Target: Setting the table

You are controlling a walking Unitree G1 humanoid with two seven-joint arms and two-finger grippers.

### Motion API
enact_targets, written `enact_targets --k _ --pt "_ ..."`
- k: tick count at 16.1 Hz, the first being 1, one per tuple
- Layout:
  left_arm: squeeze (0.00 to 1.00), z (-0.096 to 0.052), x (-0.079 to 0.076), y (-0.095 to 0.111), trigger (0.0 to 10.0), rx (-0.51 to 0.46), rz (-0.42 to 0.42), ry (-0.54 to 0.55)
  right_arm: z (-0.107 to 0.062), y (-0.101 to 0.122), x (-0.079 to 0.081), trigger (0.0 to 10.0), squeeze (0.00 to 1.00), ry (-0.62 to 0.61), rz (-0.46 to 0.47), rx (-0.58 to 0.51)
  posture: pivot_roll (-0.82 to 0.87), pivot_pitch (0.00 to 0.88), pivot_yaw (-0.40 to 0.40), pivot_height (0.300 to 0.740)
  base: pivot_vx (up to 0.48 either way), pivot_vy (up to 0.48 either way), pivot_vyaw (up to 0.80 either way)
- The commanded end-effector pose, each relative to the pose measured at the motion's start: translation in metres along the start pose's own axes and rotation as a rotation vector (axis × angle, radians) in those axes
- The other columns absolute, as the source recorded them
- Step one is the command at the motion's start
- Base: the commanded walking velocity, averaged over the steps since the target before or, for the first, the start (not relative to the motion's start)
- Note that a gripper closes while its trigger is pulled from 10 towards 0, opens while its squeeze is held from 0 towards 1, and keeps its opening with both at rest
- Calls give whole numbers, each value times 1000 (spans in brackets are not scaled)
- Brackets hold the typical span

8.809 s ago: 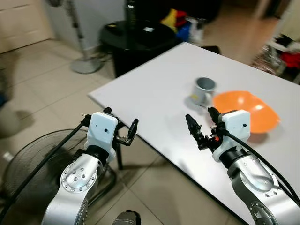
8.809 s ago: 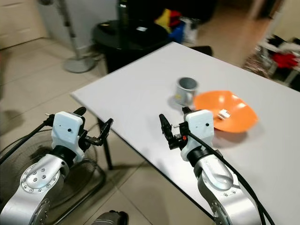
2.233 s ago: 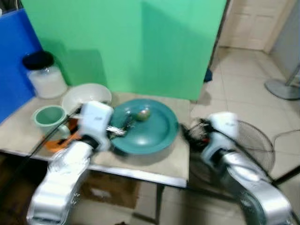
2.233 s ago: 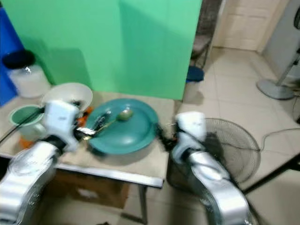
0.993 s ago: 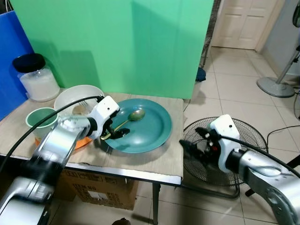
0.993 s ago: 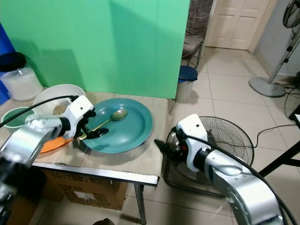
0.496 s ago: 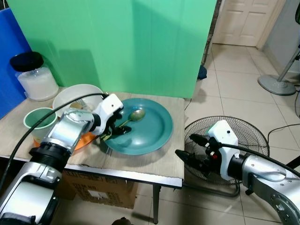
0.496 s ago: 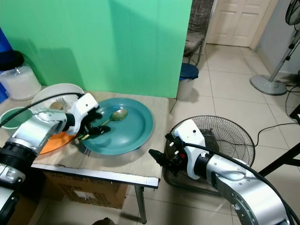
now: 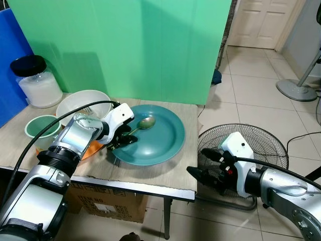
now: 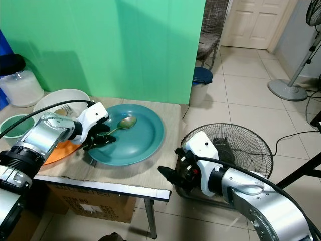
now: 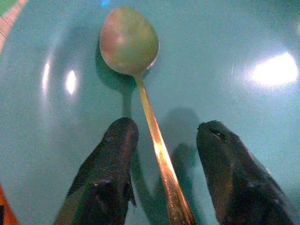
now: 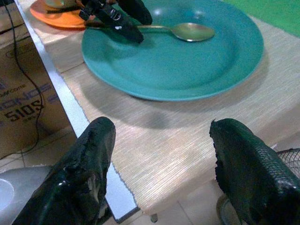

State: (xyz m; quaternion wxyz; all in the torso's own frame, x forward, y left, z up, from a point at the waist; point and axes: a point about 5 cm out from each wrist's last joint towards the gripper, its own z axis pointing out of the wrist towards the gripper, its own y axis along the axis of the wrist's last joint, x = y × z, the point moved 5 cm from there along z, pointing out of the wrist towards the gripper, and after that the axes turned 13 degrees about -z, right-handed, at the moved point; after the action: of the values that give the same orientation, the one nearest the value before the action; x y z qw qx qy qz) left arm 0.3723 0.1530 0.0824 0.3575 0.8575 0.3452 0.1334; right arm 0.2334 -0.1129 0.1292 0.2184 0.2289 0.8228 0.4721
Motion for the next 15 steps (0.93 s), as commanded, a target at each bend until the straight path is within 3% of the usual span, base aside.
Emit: enact_targets --k 1,13,15 --pt "0 1 -2 7 0 7 32 -10 -2 3 7 10000 0 34 -10 -6 92 0 31 740 0 0 0" --pt "0 7 -6 11 0 -2 29 -44 -2 3 10 10000 0 49 -13 -4 91 0 32 740 0 0 0" --pt "0 6 -7 20 0 -49 40 -48 -2 3 9 10000 0 46 -14 -3 92 0 30 740 0 0 0"
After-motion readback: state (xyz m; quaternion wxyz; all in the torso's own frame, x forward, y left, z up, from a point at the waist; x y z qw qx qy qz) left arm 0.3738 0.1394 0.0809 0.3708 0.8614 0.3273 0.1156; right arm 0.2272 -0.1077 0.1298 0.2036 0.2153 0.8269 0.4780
